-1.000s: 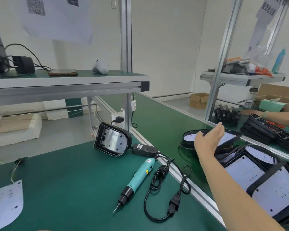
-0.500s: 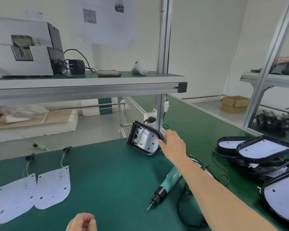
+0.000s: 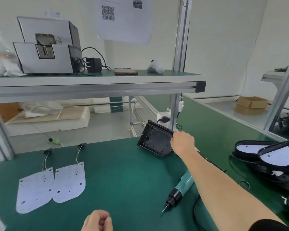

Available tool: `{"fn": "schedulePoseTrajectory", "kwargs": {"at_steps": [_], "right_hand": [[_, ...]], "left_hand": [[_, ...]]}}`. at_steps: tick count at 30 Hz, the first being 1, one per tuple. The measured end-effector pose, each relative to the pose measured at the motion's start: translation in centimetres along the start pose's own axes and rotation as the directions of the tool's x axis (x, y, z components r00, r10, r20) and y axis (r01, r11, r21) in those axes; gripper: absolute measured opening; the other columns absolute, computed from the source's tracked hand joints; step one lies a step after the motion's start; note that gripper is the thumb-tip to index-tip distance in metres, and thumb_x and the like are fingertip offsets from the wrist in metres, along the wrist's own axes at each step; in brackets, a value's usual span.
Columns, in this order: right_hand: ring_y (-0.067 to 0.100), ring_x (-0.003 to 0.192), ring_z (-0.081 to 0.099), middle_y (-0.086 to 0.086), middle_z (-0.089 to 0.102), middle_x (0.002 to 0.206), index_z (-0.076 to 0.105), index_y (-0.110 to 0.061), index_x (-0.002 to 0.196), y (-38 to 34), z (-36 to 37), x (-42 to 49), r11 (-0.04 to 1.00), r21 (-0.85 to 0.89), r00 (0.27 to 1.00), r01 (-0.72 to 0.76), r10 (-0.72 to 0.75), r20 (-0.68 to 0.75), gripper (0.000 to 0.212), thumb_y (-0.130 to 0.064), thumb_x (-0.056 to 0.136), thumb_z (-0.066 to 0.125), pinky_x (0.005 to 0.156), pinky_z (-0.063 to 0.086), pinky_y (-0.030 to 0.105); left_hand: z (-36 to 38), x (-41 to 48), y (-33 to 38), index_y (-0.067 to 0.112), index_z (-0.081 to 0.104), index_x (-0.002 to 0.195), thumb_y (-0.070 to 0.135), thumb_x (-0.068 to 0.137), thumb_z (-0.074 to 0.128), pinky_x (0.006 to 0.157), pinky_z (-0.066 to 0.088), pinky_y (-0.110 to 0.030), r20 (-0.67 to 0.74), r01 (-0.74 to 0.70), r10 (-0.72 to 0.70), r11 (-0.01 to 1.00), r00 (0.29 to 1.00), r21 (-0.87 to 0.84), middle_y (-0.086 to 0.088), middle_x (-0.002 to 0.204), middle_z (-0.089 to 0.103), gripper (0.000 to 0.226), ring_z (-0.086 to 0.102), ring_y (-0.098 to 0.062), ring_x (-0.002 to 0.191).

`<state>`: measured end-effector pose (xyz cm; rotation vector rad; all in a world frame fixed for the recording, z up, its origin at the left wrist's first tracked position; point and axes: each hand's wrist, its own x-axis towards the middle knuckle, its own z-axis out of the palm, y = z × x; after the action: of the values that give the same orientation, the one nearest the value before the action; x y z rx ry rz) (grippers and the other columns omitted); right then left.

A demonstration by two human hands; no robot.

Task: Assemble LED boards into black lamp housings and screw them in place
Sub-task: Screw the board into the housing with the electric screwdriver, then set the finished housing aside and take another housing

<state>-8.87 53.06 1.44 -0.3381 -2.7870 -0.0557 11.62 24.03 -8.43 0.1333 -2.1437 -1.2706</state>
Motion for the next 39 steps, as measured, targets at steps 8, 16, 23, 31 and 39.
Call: {"fn": "schedulePoseTrajectory", "kwargs": {"at_steps": [8, 16, 23, 31, 39], "right_hand": [[0.025, 0.063, 0.05, 0.006, 0.06, 0.073, 0.049, -0.014, 0.071, 0.4, 0.5, -1.7, 0.995, 0.085, 0.998, 0.05, -0.048, -0.029, 0.024, -0.026, 0.091, 0.056, 0.055, 0.034, 0.03], [0.022, 0.048, 0.035, 0.004, 0.032, 0.049, 0.028, -0.018, 0.05, -1.5, -2.7, -6.9, 0.968, 0.196, 0.983, 0.156, -0.171, 0.062, 0.051, -0.031, 0.084, 0.063, 0.051, 0.03, 0.034], [0.034, 0.068, 0.056, 0.021, 0.062, 0.067, 0.05, -0.007, 0.054, -6.4, -4.6, -15.9, 0.898, 0.438, 0.974, 0.024, -0.12, 0.192, 0.038, -0.029, 0.078, 0.068, 0.061, 0.045, 0.037], [0.023, 0.055, 0.038, 0.002, 0.039, 0.049, 0.036, -0.012, 0.053, -9.2, -4.8, -23.7, 0.834, 0.548, 0.951, -0.063, -0.117, 0.287, 0.046, -0.034, 0.081, 0.064, 0.057, 0.037, 0.035], [0.019, 0.071, 0.05, -0.004, 0.053, 0.069, 0.044, -0.019, 0.066, -9.5, -4.9, -26.3, 0.898, 0.44, 0.957, -0.026, -0.105, 0.271, 0.049, -0.06, 0.092, 0.052, 0.061, 0.04, 0.032]], "left_hand": [[-0.5, -0.4, 1.5, 0.018, 0.07, 0.069, -0.012, 0.07, 0.073, 0.052, 0.051, -0.034, 0.022, 0.172, -0.174, 0.983, 0.984, 0.064, 0.001, 0.063, 0.058, 0.03, 0.056, -0.017, 0.054], [-1.4, -0.8, 1.7, 0.017, 0.064, 0.085, 0.005, 0.089, 0.06, 0.063, 0.045, -0.019, 0.117, 0.228, -0.236, 0.97, 0.965, 0.083, 0.006, 0.079, 0.054, 0.014, 0.058, -0.016, 0.062], [-2.0, -1.0, 1.9, 0.019, 0.057, 0.084, 0.01, 0.095, 0.055, 0.073, 0.051, -0.031, 0.145, 0.266, -0.273, 0.961, 0.951, 0.07, 0.006, 0.085, 0.055, 0.015, 0.063, -0.02, 0.072], [-2.8, -0.7, 2.8, 0.022, 0.049, 0.104, 0.013, 0.093, 0.067, 0.073, 0.038, -0.01, -0.049, 0.312, -0.322, 0.938, 0.945, -0.149, 0.006, 0.106, 0.045, 0.023, 0.054, -0.01, 0.085], [-3.4, -0.8, 2.1, 0.026, 0.05, 0.113, -0.011, 0.083, 0.056, 0.072, 0.04, -0.012, 0.052, 0.366, -0.362, 0.919, 0.931, -0.147, 0.006, 0.115, 0.041, 0.048, 0.052, -0.014, 0.097]]}}
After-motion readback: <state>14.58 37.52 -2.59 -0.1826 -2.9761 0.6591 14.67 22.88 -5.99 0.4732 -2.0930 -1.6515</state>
